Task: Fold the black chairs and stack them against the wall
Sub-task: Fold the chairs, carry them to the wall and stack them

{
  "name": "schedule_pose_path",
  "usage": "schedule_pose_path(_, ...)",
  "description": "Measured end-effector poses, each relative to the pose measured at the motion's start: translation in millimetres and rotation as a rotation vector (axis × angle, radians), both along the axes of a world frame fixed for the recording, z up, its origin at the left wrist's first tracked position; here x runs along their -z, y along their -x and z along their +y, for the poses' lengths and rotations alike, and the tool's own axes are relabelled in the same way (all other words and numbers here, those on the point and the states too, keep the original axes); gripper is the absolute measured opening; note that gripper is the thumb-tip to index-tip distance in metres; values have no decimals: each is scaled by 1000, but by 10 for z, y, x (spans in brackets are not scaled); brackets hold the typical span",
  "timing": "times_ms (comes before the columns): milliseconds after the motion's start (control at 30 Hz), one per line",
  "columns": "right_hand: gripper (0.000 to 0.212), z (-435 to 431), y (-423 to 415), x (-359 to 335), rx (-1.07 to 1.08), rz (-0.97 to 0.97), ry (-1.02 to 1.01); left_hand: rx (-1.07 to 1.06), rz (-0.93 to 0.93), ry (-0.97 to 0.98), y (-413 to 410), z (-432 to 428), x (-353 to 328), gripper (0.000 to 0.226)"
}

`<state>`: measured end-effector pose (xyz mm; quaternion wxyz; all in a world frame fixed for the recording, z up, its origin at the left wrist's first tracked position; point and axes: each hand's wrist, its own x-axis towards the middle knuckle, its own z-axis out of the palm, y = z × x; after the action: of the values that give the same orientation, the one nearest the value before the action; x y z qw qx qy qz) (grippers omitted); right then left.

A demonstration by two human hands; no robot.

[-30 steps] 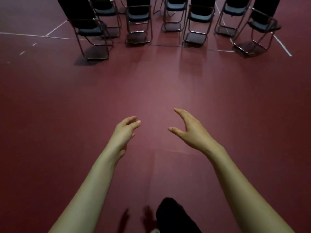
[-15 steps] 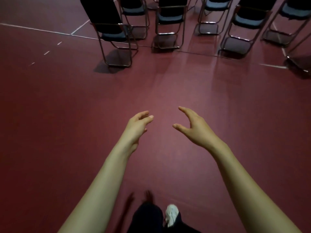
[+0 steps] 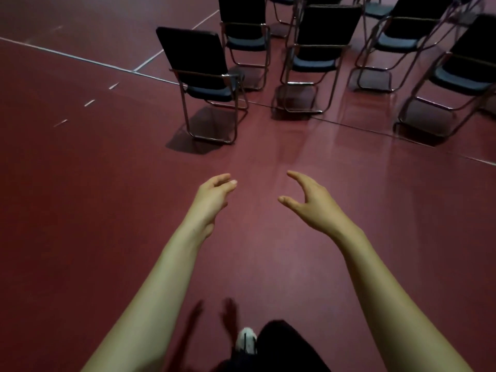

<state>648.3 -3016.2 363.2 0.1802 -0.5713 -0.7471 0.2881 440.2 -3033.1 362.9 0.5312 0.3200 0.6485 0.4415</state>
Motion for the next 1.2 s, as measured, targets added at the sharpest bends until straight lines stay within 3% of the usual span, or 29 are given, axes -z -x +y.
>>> schedule_pose_path(733,58,6673,2531,37,-46,40,0,58,67,-37,2459,6575,-58,32)
schedule_pose_path(1033,50,9202,3709,279,174,128,-44,171,31,-10,3781,9334,46,31)
schedule_pose_path(1200,49,10380,4016,348,243,76,-3,290,93,24,4170,10815,159,15)
